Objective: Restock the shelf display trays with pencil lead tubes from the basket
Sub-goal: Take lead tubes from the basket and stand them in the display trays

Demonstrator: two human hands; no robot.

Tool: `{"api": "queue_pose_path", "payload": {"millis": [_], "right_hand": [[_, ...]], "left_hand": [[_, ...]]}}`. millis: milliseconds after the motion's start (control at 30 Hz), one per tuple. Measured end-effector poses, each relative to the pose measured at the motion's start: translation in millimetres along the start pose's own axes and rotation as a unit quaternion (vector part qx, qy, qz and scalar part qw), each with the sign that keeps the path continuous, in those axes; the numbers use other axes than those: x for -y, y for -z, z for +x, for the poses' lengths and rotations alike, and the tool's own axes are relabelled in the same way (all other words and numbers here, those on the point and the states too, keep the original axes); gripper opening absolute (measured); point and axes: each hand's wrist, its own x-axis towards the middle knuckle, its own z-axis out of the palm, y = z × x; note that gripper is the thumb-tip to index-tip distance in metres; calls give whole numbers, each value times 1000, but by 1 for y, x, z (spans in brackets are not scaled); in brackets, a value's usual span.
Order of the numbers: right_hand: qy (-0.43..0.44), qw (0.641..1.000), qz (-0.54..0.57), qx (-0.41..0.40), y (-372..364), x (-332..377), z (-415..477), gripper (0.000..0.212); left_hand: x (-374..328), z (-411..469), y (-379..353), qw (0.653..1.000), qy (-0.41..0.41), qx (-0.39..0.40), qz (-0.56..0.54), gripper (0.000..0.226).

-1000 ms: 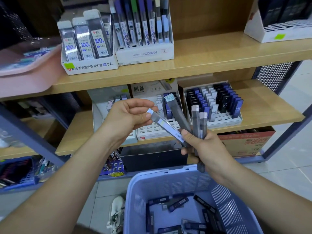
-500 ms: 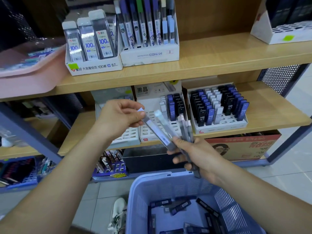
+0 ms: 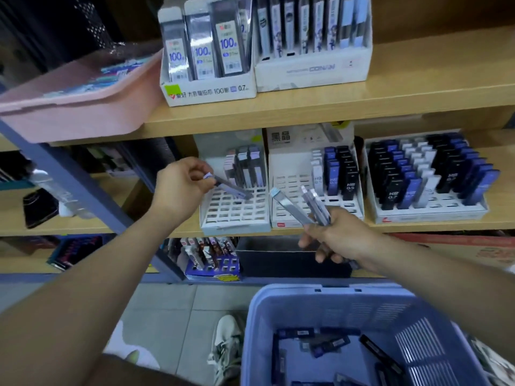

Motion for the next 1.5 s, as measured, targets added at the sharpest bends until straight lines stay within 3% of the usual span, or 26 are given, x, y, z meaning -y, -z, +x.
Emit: {"api": "queue_pose_path", "payload": {"millis": [233,533,867,1100,1167,1233,1267,1300,1400,1433,1500], "right_hand": [[7,999,31,-7,17,-7,20,14],[-11,998,66,-7,14,-2,26,8],[-8,989,146,-12,11,6,19,8],[-25,980,199,-4,16,3,14,10],[-29,975,218,2,17,3,14,12],[-35,969,243,12,17,4,14,11],[-37,966,256,21,18,5,13,9],[-39,963,266,31,18,6,13,7],[-45,961,268,43,15,7,11,7],[-47,962,265,41,13,7,11,10],[-49,960,273,45,9,7,9,11]], "left_hand": [[-17,20,-31,993,-107,5,48,20],[-25,34,-35,988,-129,44,71,24],[-32,47,-63,987,-135,-16,81,22],[-19,57,-71,931,-287,-38,222,16],[-26,53,-67,939,-273,-35,207,17],[-42,43,-59,978,-178,21,103,22],[-52,37,-52,989,-107,94,30,25],[-60,32,-45,979,-36,192,-60,29],[-68,21,-24,870,97,414,-249,38],[-66,19,-20,847,109,442,-273,39],[-60,18,-16,838,110,442,-301,41]]}}
